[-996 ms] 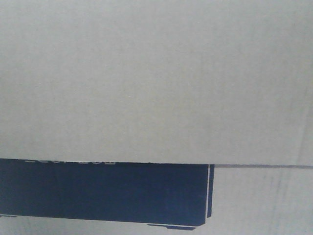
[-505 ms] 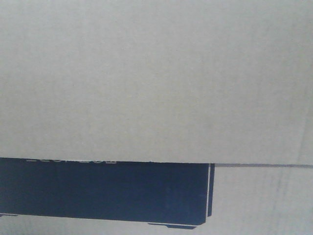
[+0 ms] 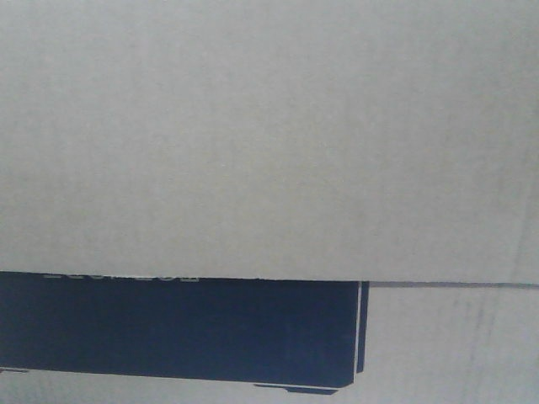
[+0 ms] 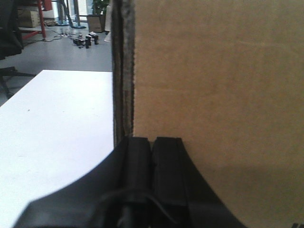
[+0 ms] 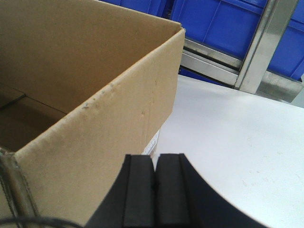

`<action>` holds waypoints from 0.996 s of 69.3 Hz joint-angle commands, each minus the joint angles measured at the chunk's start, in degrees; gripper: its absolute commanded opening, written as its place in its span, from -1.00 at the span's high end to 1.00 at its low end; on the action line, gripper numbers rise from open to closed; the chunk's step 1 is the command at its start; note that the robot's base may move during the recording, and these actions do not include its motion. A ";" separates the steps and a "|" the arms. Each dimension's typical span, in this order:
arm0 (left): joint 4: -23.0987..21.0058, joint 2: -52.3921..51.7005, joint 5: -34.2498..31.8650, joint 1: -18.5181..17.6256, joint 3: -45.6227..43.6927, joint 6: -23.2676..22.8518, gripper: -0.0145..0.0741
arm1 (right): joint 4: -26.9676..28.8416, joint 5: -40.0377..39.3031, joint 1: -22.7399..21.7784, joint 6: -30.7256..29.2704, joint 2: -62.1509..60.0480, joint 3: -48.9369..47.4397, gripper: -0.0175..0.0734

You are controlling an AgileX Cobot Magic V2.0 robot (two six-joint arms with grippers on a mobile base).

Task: Grab box from left shelf to table start
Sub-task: 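Open both grippers and release the box sides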

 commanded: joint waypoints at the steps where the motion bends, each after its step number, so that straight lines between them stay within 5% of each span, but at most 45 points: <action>1: -0.37 -0.60 -5.53 -0.60 -0.10 -0.06 0.90 | -1.98 -4.30 0.07 -0.42 0.39 -1.65 0.49; 54: -0.37 -0.60 -5.53 -0.60 -0.10 -0.06 0.90 | 0.00 -5.33 -0.12 -0.16 0.78 -1.42 0.49; 61: -0.37 -0.60 -5.53 -0.60 -0.10 -0.06 0.90 | 2.78 -8.01 -3.64 -0.60 0.95 0.21 0.49; 69: -0.37 -0.60 -5.53 -0.60 -0.10 -0.06 0.90 | 11.97 -13.36 -12.64 -5.34 0.95 3.53 0.49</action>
